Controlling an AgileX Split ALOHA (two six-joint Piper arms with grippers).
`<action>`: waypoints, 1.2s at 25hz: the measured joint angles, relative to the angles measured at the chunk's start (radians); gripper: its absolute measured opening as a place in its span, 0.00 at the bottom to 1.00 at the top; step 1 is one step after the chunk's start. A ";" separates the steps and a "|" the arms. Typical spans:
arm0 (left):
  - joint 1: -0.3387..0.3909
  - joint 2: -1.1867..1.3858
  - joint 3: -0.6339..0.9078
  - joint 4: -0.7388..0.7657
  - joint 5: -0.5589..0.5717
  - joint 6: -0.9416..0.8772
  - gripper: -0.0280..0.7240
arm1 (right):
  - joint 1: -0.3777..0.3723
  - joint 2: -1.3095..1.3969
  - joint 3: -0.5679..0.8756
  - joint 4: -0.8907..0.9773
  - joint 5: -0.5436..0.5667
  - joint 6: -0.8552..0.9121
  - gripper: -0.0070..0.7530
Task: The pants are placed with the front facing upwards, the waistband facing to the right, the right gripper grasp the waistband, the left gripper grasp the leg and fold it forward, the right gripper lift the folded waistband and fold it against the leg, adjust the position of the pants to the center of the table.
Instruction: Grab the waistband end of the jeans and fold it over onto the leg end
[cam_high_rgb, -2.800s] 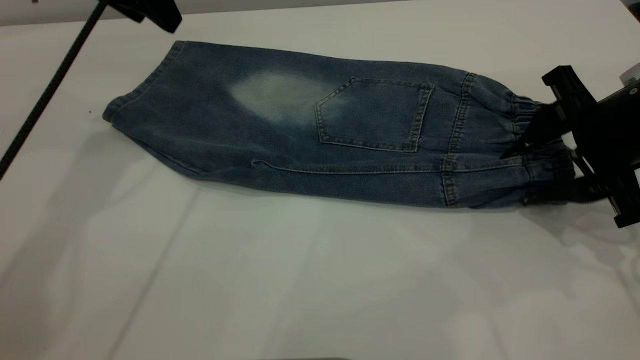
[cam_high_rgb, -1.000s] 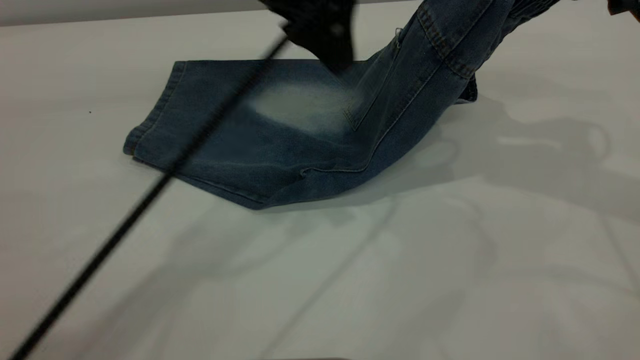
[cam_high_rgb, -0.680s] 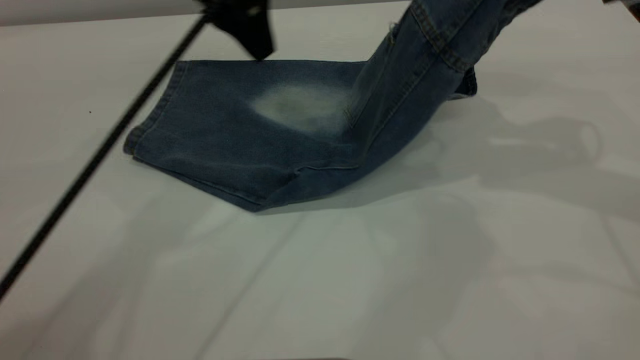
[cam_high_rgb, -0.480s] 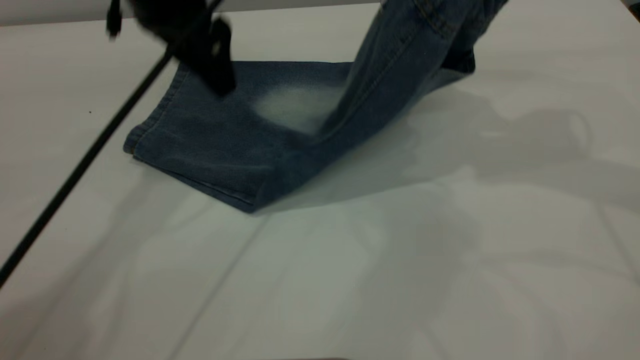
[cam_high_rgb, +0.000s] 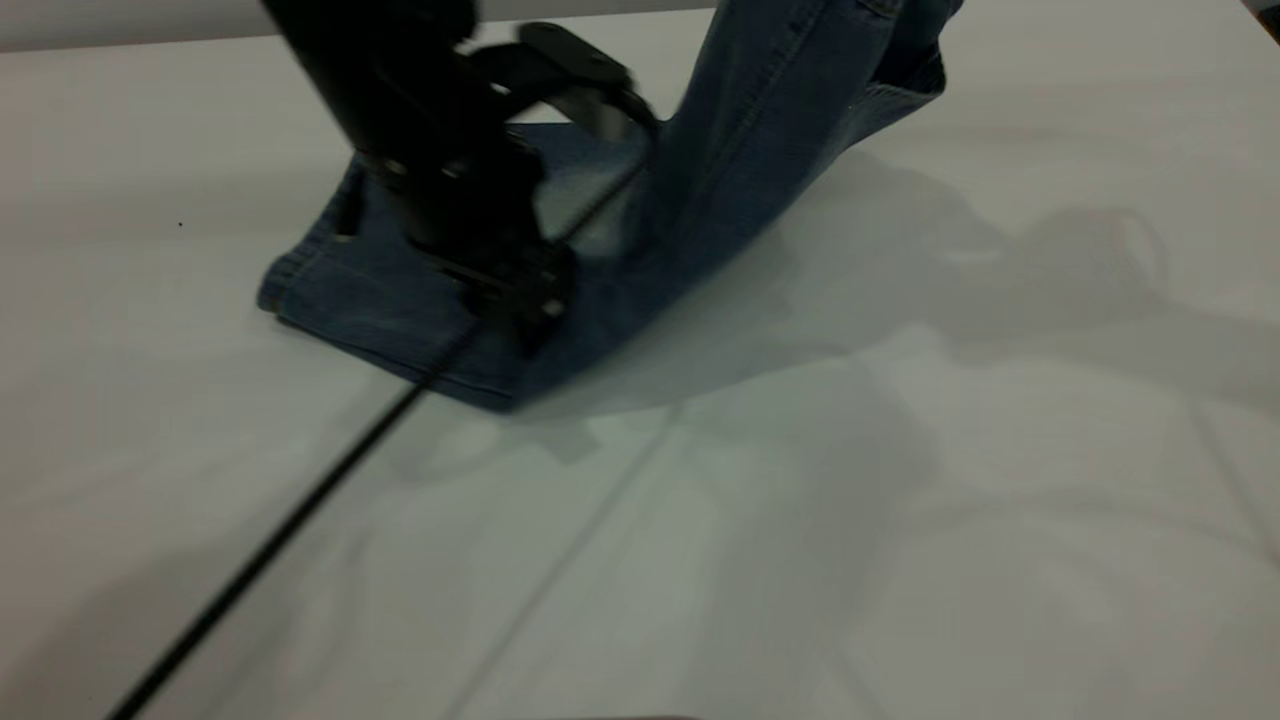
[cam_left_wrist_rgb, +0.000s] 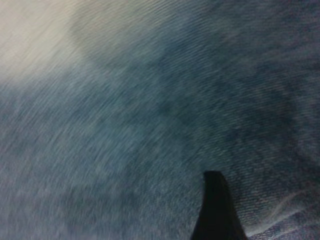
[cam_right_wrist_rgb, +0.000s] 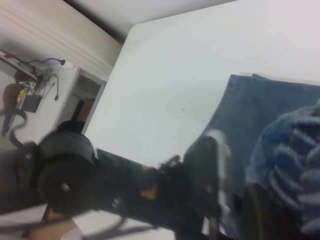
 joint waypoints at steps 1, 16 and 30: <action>-0.019 0.007 0.000 -0.002 -0.022 0.000 0.62 | 0.000 0.000 0.000 0.000 0.006 0.000 0.08; -0.063 -0.098 0.005 -0.003 -0.036 -0.042 0.62 | 0.000 0.000 0.000 -0.054 0.018 -0.001 0.08; 0.173 -0.650 0.006 0.004 -0.003 -0.045 0.62 | 0.139 0.000 0.000 -0.056 -0.084 -0.033 0.07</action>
